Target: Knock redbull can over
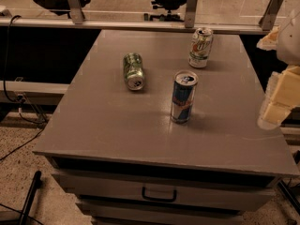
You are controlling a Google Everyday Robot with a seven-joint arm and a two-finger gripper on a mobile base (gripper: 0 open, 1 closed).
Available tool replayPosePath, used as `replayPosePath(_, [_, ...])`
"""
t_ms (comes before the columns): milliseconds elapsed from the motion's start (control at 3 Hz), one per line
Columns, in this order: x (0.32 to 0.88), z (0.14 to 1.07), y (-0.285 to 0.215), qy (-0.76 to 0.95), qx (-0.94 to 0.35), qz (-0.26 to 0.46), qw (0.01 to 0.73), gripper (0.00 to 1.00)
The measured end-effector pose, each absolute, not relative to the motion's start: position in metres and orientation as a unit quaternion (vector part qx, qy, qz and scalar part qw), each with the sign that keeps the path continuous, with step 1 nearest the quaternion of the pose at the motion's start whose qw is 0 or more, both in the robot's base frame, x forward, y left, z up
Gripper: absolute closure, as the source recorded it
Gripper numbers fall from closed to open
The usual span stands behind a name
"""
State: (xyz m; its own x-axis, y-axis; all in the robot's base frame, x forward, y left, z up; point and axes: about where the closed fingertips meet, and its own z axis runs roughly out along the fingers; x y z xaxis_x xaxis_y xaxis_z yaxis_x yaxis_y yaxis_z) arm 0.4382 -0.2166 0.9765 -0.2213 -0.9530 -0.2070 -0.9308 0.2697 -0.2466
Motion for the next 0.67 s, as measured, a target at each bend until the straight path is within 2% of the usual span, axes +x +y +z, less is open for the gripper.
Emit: replayPosePath(667, [0.4461,0.9709,-0.2089,0.775,-0.605,-0.019,0.185,0.00])
